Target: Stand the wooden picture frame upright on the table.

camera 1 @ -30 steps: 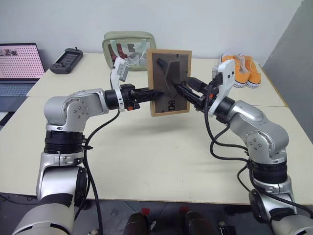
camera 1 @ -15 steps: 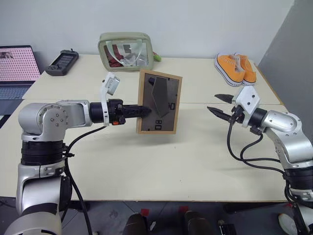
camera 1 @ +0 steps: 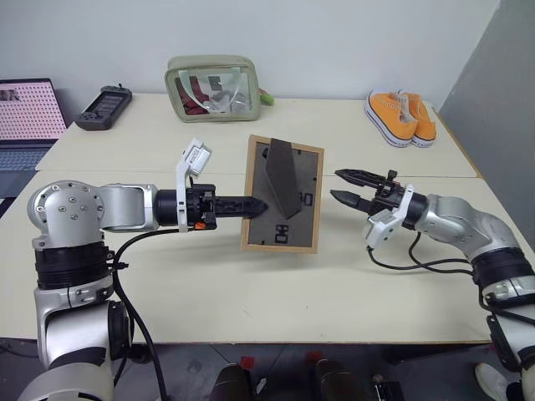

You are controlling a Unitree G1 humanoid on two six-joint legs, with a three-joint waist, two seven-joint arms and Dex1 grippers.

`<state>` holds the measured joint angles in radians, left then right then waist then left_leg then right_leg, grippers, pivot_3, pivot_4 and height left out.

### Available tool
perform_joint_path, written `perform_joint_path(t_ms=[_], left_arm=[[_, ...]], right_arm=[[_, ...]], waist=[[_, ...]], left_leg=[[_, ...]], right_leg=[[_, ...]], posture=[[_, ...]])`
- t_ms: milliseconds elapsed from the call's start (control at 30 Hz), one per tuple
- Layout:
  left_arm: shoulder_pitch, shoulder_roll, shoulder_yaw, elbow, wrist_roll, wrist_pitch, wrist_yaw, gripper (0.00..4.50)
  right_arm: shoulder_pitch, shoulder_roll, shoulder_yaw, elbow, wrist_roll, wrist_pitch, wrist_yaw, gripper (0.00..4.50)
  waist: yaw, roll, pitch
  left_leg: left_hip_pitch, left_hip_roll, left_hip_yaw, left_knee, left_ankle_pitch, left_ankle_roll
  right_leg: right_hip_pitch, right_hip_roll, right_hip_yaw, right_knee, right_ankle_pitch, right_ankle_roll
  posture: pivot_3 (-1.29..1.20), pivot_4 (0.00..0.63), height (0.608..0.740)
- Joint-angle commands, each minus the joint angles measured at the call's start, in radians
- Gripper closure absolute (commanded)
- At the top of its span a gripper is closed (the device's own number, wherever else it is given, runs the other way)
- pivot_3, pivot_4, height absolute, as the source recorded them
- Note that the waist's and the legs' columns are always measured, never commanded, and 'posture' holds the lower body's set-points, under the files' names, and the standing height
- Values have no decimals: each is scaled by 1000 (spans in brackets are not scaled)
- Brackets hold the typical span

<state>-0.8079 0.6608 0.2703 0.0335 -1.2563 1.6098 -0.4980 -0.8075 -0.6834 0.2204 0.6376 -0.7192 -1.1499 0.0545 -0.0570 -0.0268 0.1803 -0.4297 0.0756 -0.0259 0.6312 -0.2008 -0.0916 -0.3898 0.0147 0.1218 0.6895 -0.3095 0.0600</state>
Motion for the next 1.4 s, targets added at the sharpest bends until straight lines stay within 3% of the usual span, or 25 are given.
perform_joint_path(t_ms=[33,167,300,433,533,733,1400], left_arm=[[1,21,46,-52,5,-19,29,3188],[64,107,-6,-45,143,-175,-64,3188],[39,115,-27,1,226,-284,-130,3188],[13,96,-70,15,299,-394,-197,3188],[-8,58,-80,20,316,-427,-210,3188],[-28,3,-82,-5,314,-422,-216,3188],[-55,-54,-67,-27,308,-402,-195,3188]], right_arm=[[-49,-20,-3,57,204,59,139,2070],[8,-72,-26,24,508,317,507,2070],[80,-27,-107,-273,915,831,732,2070],[105,15,-167,-663,1331,1413,712,2070],[77,78,-214,-812,1522,1654,593,2070],[1,208,-301,-843,1671,1845,411,2070],[-9,383,-281,-873,1614,1906,370,2070]], waist=[[0,0,0],[1,0,0],[5,0,0],[5,2,1],[8,2,1],[9,2,1],[6,2,1]], left_leg=[[1,0,0,0,0,0],[3,-1,0,-1,0,0],[3,-1,-1,-1,0,1],[3,0,-1,-1,0,1],[3,0,-2,-1,0,2],[1,0,-2,-1,-1,3],[-2,0,-2,-1,-1,3]], right_leg=[[1,0,0,0,0,0],[3,0,1,0,0,0],[4,0,-1,0,0,0],[2,0,-1,3,0,0],[2,0,-2,4,-1,-2],[1,1,-2,3,-2,-2],[-2,1,-2,3,-2,-2]], posture=[[0,150,740],[0,150,740],[0,150,740],[0,150,740],[0,150,740],[0,150,740],[0,150,740]])
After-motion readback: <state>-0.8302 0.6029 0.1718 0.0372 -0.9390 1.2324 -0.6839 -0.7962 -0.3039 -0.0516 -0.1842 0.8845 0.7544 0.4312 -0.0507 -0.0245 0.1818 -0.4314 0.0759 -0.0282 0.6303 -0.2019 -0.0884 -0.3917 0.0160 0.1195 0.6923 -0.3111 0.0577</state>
